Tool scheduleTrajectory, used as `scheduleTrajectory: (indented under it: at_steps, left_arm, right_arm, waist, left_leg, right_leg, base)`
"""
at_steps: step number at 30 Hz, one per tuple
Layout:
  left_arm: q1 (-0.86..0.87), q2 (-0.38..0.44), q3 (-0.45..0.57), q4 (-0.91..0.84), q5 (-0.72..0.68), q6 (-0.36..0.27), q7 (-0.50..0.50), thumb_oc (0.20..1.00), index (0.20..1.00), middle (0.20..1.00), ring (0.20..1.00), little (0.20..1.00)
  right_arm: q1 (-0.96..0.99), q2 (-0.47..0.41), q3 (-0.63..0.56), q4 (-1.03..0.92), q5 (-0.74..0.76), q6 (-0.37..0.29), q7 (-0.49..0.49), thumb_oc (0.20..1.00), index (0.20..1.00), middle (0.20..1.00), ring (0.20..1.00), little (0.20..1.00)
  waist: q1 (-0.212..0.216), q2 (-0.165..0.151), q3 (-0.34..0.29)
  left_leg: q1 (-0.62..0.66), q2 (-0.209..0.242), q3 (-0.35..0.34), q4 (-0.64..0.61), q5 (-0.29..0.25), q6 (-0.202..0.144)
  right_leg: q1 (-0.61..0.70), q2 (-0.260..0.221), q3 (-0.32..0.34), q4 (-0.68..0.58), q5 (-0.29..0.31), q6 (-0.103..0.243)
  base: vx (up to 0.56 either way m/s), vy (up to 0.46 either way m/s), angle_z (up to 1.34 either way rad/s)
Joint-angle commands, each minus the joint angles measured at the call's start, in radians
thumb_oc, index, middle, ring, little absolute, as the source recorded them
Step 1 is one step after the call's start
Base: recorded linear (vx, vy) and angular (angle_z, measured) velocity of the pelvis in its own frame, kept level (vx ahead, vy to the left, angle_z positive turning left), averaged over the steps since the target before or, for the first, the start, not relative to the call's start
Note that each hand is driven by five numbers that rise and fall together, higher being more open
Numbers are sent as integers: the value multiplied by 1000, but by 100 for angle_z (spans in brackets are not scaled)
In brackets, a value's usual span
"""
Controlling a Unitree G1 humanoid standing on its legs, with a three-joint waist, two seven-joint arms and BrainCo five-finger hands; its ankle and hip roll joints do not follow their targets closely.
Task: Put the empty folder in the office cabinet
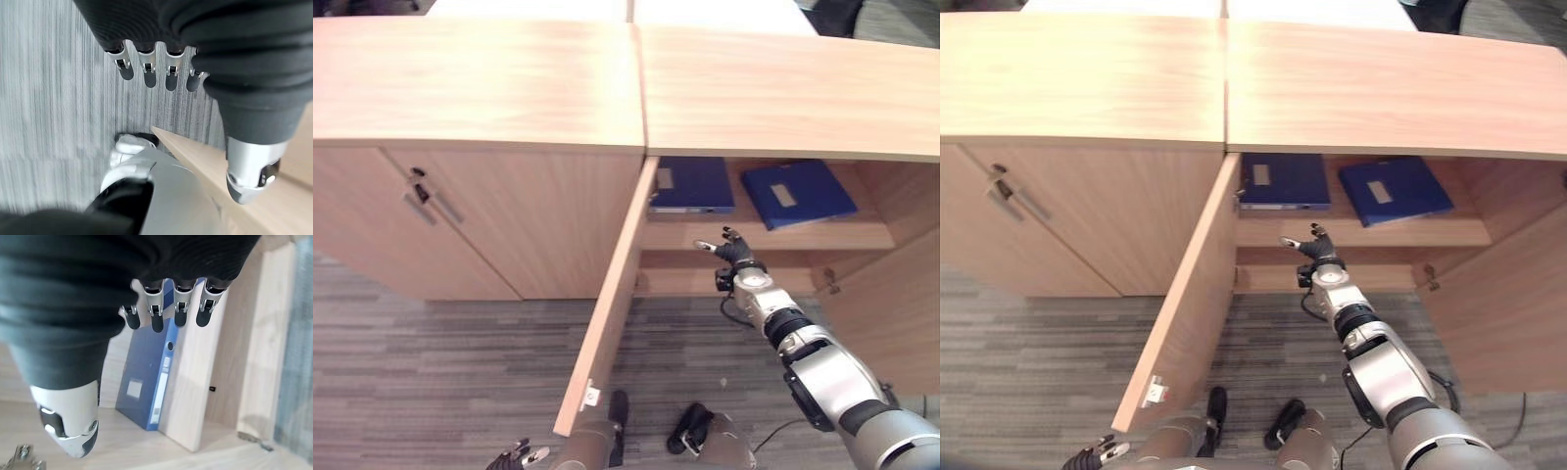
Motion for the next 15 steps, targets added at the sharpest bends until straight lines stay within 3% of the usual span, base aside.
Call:
scheduleTrajectory:
  at_steps: [1, 2, 7, 15]
  left_arm:
    - [37, -37, -19, -28, 58, -6, 1, 1000, 1000, 1000, 1000, 1000]
    - [11, -91, 13, 120, 85, -10, 6, 1000, 1000, 1000, 1000, 1000]
    - [-58, -172, 56, 374, 148, -21, 20, 1000, 1000, 1000, 1000, 1000]
    - [-115, -236, 89, 588, 205, -29, 28, 1000, 1000, 1000, 1000, 1000]
  right_arm:
    - [-64, -28, 11, 12, -38, -27, 0, 1000, 1000, 1000, 1000, 1000]
    - [-45, -3, 7, 25, -47, -25, 4, 1000, 1000, 1000, 1000, 1000]
    - [0, 18, 1, 39, -67, -29, 16, 1000, 1000, 1000, 1000, 1000]
    - [58, 37, -18, 35, -75, -36, 32, 1000, 1000, 1000, 1000, 1000]
  waist:
    - [23, 4, 0]
    - [23, 7, -11]
    - [15, 15, -26]
    - [-6, 38, -31]
  left_leg:
    - [111, 73, -17, -188, -37, -34]
    - [109, 91, -1, -190, -24, -51]
    - [129, 102, 13, -191, -19, -66]
    - [155, 106, 18, -191, -18, -72]
  right_leg:
    - [-42, 57, 2, 5, 169, -6]
    - [-29, 92, 6, -40, 148, -30]
    - [-15, 116, 12, -77, 152, -43]
    - [-23, 110, 20, -68, 182, -39]
  base:
    - [-57, -142, -23]
    - [-43, -110, -17]
    - [-10, -61, -17]
    - [0, -8, -3]
